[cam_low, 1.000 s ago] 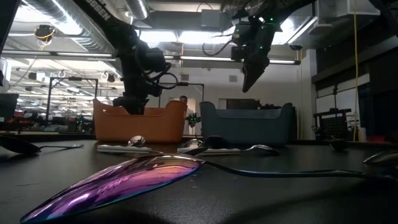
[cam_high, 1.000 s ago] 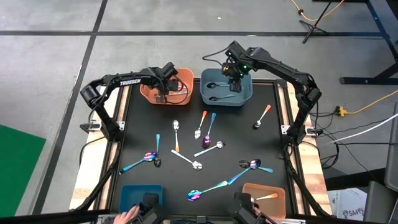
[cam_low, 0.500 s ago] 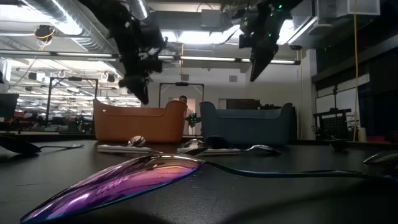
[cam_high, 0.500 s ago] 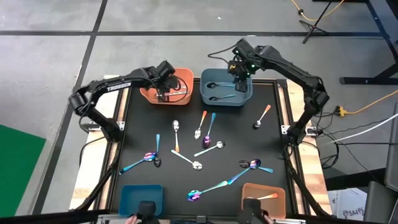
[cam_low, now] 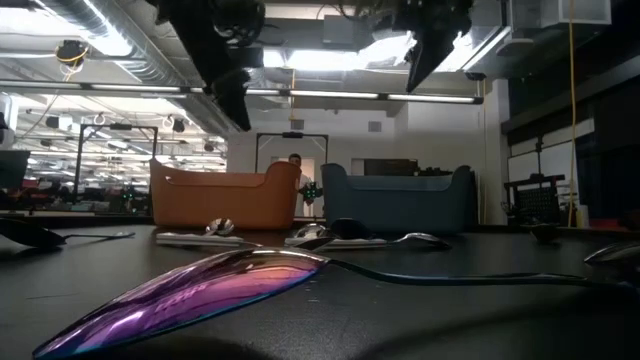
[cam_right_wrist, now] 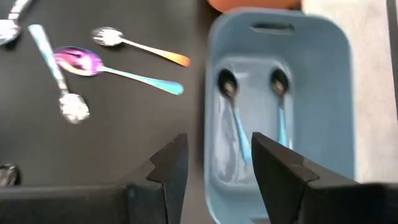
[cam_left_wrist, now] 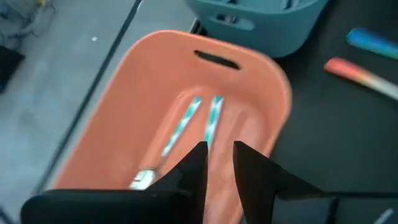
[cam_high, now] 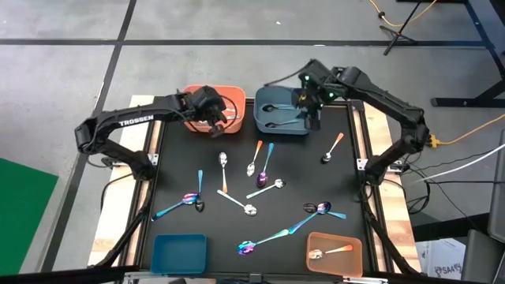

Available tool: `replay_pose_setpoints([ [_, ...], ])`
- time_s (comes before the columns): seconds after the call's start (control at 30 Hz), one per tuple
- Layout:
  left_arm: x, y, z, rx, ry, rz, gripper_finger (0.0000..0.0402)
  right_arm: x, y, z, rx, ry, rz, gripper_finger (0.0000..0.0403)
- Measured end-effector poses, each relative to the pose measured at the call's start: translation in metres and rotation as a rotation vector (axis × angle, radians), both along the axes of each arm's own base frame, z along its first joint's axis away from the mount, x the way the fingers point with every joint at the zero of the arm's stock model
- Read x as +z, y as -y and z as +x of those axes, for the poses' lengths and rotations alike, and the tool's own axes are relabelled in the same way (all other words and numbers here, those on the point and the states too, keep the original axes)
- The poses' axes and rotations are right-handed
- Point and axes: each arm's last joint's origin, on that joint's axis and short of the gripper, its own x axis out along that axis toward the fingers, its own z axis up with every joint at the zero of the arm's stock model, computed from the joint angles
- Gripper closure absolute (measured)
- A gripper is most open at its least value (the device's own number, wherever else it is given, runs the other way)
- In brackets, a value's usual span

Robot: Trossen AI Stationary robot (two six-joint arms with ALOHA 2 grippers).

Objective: Sort silverware by color (type)
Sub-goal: Put the blue spoon into the top blue bin

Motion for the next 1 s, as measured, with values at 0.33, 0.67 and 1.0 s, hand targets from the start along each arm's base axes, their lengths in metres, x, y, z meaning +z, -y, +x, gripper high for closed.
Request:
replay_pose_setpoints([
  [0.33,0.0,0.034,0.012,0.038,0.095,-0.12,0.0331,0.0,-0.059,0.026,0.197,-0.004,-0.029,0.0237],
  [0.67,-0.006,0.063,0.013,0.137,0.107,-0.258,0.0331,0.0,-0.094,0.033,0.306,-0.01,-0.053,0.0237],
  [1.0,-0.017,0.096,-0.003,0.321,-0.039,-0.619,0.0331,-0.001,-0.102,0.035,0.338,-0.009,-0.053,0.0237],
])
